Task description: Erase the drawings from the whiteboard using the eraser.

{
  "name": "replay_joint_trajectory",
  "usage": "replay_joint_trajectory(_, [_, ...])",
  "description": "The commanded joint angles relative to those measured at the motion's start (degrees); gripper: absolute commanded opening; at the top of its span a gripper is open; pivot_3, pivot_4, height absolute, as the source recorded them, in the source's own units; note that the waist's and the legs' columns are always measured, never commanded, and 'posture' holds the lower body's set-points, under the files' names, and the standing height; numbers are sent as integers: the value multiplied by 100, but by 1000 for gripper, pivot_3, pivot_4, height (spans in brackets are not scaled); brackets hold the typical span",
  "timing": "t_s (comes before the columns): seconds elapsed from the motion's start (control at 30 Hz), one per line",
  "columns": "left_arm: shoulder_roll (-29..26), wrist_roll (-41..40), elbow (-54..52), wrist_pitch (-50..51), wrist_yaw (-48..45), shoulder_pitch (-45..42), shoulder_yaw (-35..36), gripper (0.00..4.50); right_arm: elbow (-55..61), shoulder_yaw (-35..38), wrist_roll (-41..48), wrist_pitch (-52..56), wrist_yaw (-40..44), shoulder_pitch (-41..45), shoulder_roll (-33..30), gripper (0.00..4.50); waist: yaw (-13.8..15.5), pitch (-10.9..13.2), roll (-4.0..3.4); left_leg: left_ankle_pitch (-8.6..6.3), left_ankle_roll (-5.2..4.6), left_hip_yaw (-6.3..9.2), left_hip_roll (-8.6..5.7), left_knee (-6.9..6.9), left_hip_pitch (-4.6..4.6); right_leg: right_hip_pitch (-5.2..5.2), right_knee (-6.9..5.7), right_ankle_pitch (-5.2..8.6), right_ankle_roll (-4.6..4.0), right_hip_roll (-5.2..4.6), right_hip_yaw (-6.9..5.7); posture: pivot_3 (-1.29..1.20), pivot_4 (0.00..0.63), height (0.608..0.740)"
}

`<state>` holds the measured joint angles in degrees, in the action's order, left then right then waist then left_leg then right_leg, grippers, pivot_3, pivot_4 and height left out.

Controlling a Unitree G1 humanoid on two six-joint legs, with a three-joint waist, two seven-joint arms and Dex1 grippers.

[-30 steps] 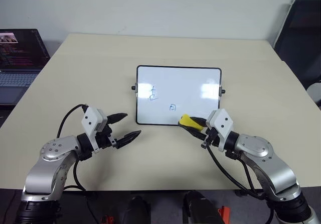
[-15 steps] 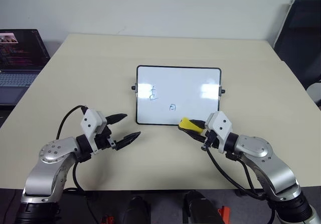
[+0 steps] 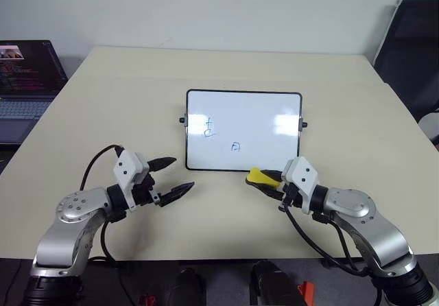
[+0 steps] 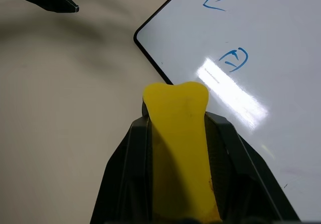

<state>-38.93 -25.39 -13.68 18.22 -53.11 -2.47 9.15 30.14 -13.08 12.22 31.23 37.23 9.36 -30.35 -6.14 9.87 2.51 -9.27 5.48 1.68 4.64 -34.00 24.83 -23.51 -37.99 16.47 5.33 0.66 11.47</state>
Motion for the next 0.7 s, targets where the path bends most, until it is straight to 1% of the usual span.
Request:
replay_joint_trajectory(0.03, [-84,-7,-202,-14,15,-103,16,4500,166,12,-65,-110,-64,74,35,1108,0,0,0,0,0,0,0,0,0,0,0,0,0,0,0,0,150,740])
replay_joint_trajectory(0.13, [-89,18,-186,-13,23,-129,5,4500,90,15,-252,-258,-203,264,93,1108,-2,0,0,0,0,0,0,0,0,0,0,0,0,0,0,0,150,740])
replay_joint_trajectory(0.2, [-101,30,-179,1,16,-141,-12,4500,-22,-80,-584,-451,-302,430,46,1108,-4,0,0,0,0,0,0,-1,0,0,-1,0,1,0,0,0,150,740])
replay_joint_trajectory(0.4, [-139,79,-98,-2,-63,-215,-124,4500,-840,-681,-1443,-1031,-456,1102,241,1108,-9,0,0,0,0,0,0,-2,-1,0,-2,-1,1,1,-1,0,150,740])
replay_joint_trajectory(0.5, [-134,85,-101,28,-77,-289,-199,4500,-1549,-1008,-2000,-1317,-719,1651,552,1108,-25,0,-1,0,0,0,0,-1,-1,0,-2,-2,1,1,-1,0,150,740])
replay_joint_trajectory(0.6, [-150,74,-95,42,-76,-333,-242,4500,-2120,-1138,-2339,-1534,-908,2023,803,1108,-25,0,-1,1,0,-1,0,-2,-1,0,-4,-4,4,1,-1,0,150,740])
replay_joint_trajectory(0.7, [-160,71,-118,68,-81,-375,-296,4500,-3130,-1169,-2673,-1693,-1265,2681,1186,1108,-32,1,-2,1,0,-1,0,-1,0,1,-5,-8,9,1,-1,0,150,740])
